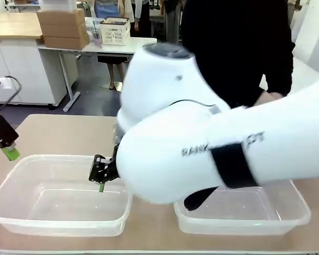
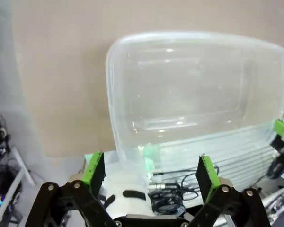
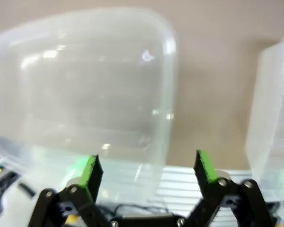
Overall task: Sort the waste into each basket.
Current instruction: Pick up the Organizing box on the left side of the table and lift it.
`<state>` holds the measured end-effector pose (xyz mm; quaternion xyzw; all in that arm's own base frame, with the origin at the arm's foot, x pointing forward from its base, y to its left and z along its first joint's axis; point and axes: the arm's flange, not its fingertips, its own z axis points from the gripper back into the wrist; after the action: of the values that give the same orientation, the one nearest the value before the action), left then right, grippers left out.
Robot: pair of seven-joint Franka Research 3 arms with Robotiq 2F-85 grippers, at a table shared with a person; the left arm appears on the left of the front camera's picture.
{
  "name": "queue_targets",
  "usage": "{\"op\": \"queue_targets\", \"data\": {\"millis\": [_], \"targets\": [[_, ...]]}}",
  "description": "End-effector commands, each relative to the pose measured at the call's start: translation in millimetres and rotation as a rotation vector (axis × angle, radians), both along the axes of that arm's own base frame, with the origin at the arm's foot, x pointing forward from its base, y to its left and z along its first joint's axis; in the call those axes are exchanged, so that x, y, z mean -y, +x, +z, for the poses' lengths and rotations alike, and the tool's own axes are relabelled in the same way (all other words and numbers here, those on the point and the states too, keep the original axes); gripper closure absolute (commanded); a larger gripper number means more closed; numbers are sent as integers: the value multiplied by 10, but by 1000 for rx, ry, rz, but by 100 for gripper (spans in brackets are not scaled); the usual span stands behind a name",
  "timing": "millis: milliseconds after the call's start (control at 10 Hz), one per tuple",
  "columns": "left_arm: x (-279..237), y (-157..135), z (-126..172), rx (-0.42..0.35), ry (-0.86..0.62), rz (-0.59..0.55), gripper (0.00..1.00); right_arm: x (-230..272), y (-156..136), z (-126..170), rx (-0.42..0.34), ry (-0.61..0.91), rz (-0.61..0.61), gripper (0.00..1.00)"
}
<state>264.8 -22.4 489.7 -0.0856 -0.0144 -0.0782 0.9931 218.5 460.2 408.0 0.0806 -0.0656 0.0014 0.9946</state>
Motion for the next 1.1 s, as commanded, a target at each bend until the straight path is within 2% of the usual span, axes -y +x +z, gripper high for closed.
{"op": "queue_targets", "data": {"millis": [0, 100, 200, 500, 600, 700, 900, 1000], "targets": [[58, -517, -1466, 77, -64, -13, 0, -381, 160, 86, 70, -215, -131, 0], [80, -509, -1598, 82, -129, -34, 0, -302, 189, 181, 109, -197, -143, 0], [46, 147, -74, 20, -6, -7, 0, 31, 69, -6, 57, -98, -60, 0], [46, 147, -74, 20, -6, -7, 0, 31, 69, -6, 57, -98, -60, 0], [81, 250, -131, 27, -24, -24, 0, 31, 69, -6, 57, -98, -60, 0], [16, 387, -212, 114, 86, 121, 0, 31, 69, -6, 57, -98, -60, 0], [-124, 184, -716, 16, 111, 24, 0, 2, 89, -30, 68, -111, -92, 0], [-182, 51, -948, -9, 126, 36, 0, 8, 118, -56, 70, -102, -110, 0]]}}
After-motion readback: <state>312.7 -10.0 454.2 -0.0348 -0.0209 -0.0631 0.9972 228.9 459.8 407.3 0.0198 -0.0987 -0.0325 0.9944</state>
